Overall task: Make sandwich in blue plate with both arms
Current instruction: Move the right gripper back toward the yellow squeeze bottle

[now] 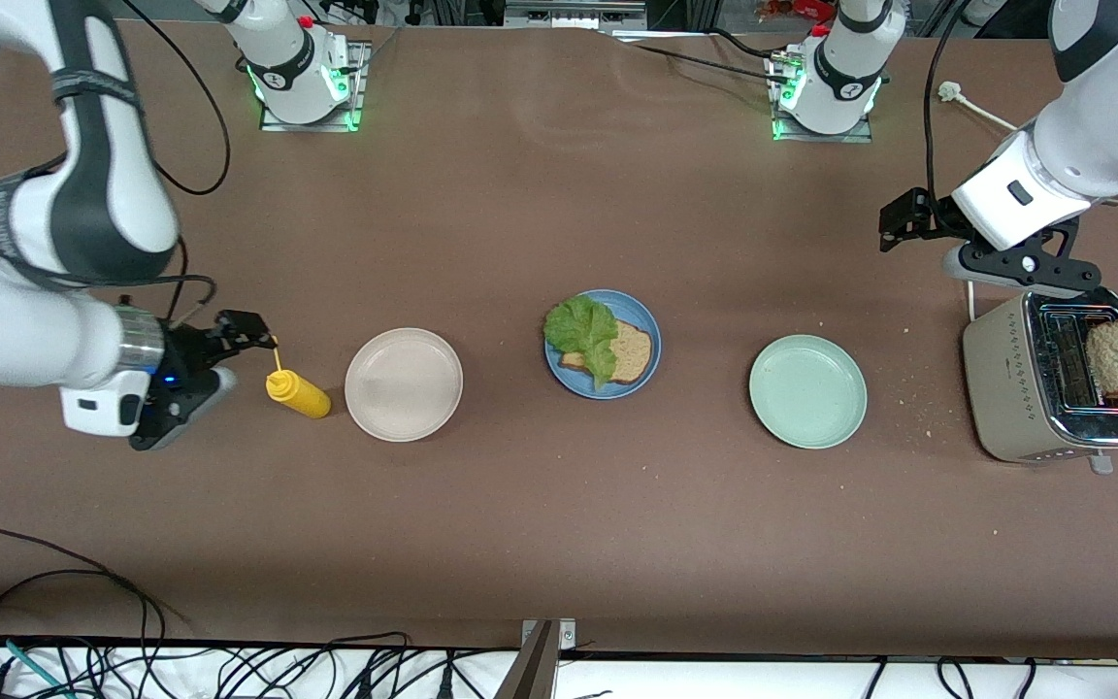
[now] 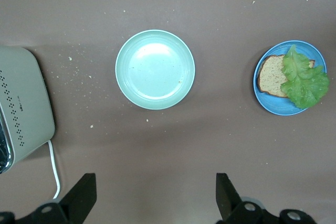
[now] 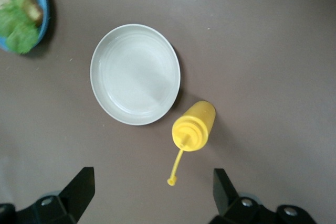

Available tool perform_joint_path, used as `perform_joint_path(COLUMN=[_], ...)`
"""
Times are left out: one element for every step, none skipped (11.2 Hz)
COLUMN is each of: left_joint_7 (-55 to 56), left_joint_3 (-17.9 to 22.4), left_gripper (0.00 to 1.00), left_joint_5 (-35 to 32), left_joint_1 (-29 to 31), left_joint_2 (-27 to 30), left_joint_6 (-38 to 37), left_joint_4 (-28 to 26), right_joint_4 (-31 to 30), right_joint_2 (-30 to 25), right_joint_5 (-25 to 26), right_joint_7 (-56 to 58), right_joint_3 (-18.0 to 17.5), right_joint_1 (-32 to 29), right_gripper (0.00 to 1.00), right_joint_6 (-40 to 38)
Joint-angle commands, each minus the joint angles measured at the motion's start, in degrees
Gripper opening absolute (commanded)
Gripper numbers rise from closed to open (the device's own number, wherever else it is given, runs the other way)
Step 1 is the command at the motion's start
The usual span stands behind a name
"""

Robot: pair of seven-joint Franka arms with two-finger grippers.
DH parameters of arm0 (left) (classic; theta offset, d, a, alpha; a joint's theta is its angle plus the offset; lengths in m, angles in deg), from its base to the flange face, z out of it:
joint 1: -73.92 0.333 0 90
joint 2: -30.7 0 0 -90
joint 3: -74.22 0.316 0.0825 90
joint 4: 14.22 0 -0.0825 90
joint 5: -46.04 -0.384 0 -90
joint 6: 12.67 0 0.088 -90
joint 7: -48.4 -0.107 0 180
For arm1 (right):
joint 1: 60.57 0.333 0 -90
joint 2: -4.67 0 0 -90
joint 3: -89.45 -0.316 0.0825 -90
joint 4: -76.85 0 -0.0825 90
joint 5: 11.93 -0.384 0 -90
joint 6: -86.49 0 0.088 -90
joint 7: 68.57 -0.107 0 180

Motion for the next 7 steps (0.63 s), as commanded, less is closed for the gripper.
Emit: perform_joint_path(left_joint_7=[0.7, 0.7, 0.7, 0.7, 0.7, 0.7, 0.7], left_joint_3=[0.2, 0.1, 0.1, 0.1, 0.1, 0.1, 0.1], left_gripper=[1.0, 1.0, 1.0, 1.0, 1.0, 1.0, 1.0], left_joint_5=[-0.3, -0.3, -0.3, -0.3, -0.3, -0.3, -0.3], left_joint_1=[-0.2, -0.2, -0.2, -0.2, -0.2, -0.2, -0.2], left_joint_2=[0.3, 0.3, 0.3, 0.3, 0.3, 0.3, 0.3], left_joint_6=[-0.9, -0.9, -0.9, -0.9, -0.9, -0.9, -0.9], left_joint_4=[0.4, 0.4, 0.4, 0.4, 0.4, 0.4, 0.4], right_joint_4=[-3.2, -3.3, -3.2, -3.2, -3.2, -3.2, -3.2], right_joint_2=[0.0, 1.2, 2.9, 4.4, 5.7, 7.1, 8.6], right_joint_5=[-6.9, -9.5, -12.6, -15.2, -17.5, -19.9, -22.2], right_joint_7=[20.8, 27.8, 34.7, 39.7, 44.4, 49.2, 54.3], right_joint_3=[-1.4, -1.5, -1.4, -1.4, -1.2, -1.2, -0.9], right_joint_1=[-6.8, -8.5, -9.7, -10.8, -11.6, -12.5, -13.4], right_gripper=[1.0, 1.0, 1.0, 1.0, 1.0, 1.0, 1.0], right_joint_6=[-0.3, -0.7, -1.1, -1.2, -1.2, -1.2, -1.3])
